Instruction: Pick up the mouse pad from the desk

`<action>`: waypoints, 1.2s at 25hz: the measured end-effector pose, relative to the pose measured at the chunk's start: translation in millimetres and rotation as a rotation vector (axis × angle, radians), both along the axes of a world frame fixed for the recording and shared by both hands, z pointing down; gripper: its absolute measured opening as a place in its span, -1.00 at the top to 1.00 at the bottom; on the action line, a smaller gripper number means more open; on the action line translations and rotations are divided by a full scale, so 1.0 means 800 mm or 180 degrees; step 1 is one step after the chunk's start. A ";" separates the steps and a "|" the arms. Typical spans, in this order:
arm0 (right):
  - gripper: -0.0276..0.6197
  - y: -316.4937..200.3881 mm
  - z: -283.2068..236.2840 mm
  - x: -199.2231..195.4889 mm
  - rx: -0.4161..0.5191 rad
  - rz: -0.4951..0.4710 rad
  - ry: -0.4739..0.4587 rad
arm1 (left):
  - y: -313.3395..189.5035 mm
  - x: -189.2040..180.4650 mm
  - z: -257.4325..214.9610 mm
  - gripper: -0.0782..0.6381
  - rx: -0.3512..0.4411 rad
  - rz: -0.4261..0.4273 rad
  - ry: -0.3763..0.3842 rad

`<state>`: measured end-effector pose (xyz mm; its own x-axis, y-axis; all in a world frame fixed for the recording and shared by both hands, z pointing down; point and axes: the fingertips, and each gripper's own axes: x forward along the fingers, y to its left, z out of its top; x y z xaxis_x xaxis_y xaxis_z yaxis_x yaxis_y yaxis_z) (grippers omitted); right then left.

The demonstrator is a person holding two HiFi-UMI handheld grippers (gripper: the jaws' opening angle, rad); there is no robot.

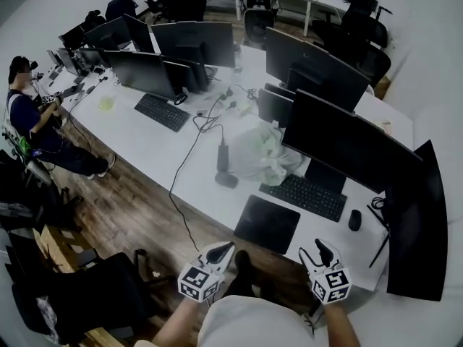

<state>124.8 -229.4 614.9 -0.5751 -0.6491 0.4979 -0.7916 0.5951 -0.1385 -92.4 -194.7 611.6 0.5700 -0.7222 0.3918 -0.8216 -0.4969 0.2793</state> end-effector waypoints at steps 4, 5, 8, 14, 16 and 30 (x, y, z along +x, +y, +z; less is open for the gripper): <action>0.15 -0.022 0.025 -0.015 -0.0132 0.0121 0.0080 | -0.033 -0.014 0.020 0.73 -0.0037 0.0154 0.0011; 0.15 -0.028 0.033 -0.018 -0.0162 0.0147 0.0101 | -0.041 -0.016 0.026 0.73 -0.0048 0.0192 0.0011; 0.13 -0.042 0.059 -0.028 -0.0265 0.0217 0.0168 | -0.060 -0.021 0.046 0.73 -0.0104 0.0318 0.0017; 0.06 -0.058 0.107 -0.039 -0.0506 0.0351 0.0284 | -0.081 -0.024 0.082 0.73 -0.0232 0.0502 0.0036; 0.04 -0.063 0.123 -0.037 -0.0582 0.0385 0.0323 | -0.086 -0.024 0.094 0.73 -0.0275 0.0511 0.0045; -0.23 -0.105 0.265 -0.026 -0.1057 0.0357 0.0711 | -0.119 -0.008 0.183 0.73 -0.0620 0.0363 0.0027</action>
<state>103.6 -313.1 827.2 -0.3641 -0.4846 0.7953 -0.8814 0.4553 -0.1261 -99.1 -289.9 757.8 0.6475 -0.5641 0.5124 -0.7604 -0.5225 0.3858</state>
